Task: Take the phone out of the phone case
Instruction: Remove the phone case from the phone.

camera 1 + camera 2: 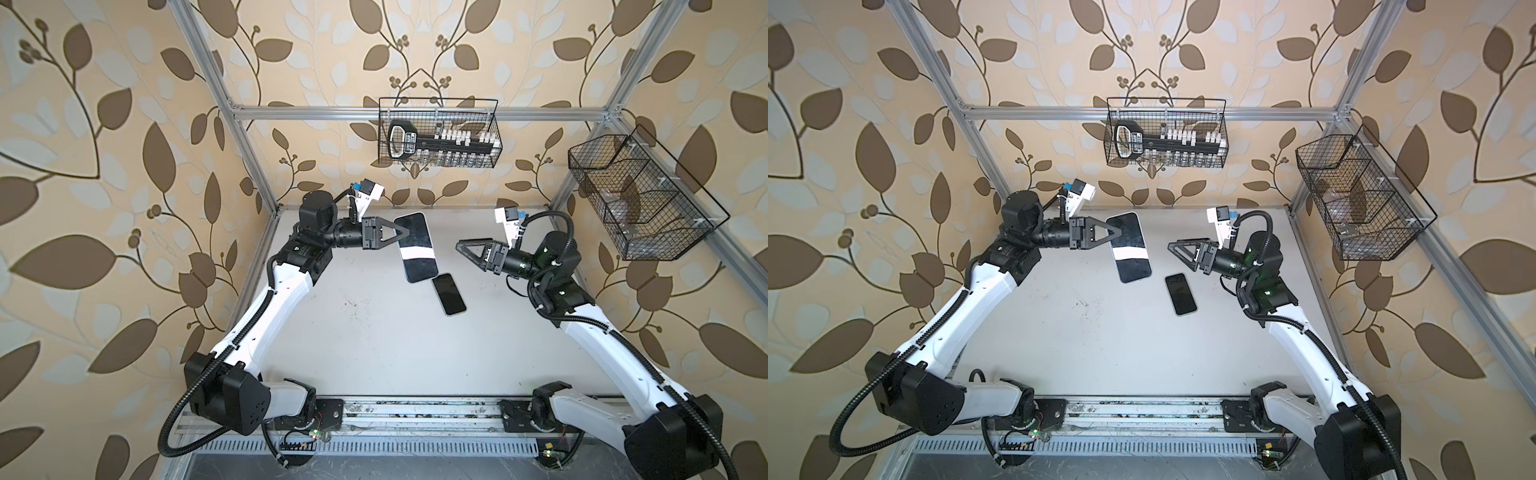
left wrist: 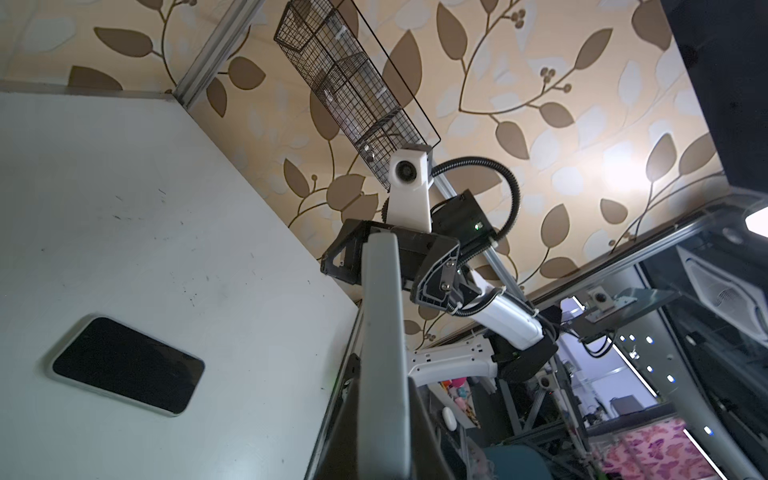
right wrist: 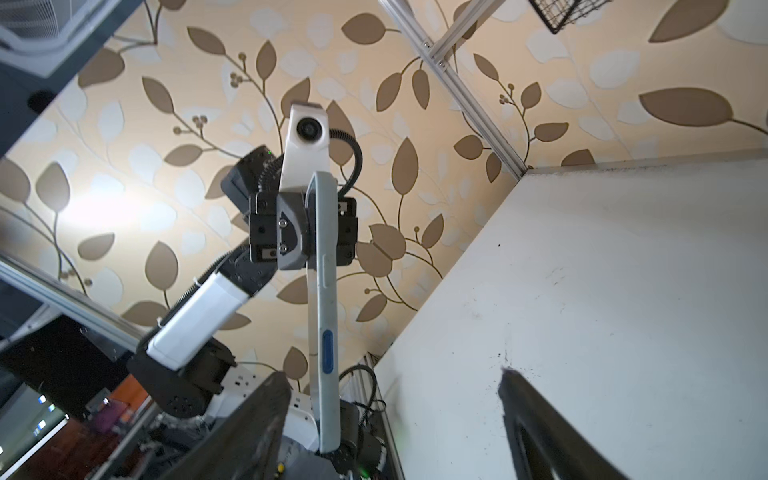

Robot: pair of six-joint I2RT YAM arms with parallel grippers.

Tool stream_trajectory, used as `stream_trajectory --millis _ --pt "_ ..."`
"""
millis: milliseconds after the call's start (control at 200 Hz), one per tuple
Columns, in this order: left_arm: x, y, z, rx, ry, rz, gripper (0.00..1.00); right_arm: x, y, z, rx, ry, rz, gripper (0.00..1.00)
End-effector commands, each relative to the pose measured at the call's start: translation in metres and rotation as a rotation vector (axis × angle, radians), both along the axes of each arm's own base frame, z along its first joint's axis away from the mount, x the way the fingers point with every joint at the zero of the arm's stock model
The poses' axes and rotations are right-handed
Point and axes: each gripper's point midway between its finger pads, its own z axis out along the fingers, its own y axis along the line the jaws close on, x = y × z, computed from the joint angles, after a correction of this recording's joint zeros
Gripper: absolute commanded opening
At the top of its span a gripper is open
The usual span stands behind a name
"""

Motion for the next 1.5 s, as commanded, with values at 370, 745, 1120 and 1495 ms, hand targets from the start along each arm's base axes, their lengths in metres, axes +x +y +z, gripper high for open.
stream_trajectory --millis 370,745,1120,1495 --pt "-0.011 0.001 -0.019 0.055 -0.07 -0.104 0.0 -0.063 0.029 -0.073 -0.322 -0.013 0.391 0.76" --pt "-0.019 0.001 -0.025 0.058 -0.053 -0.143 0.0 -0.077 0.061 -0.082 -0.361 -0.053 0.526 0.63" --pt "-0.019 0.0 -0.028 0.044 -0.027 -0.168 0.0 -0.078 0.075 -0.072 -0.324 -0.112 0.564 0.44" --pt "-0.019 -0.001 -0.029 0.042 -0.017 -0.174 0.0 -0.079 0.076 -0.07 -0.302 -0.12 0.578 0.28"
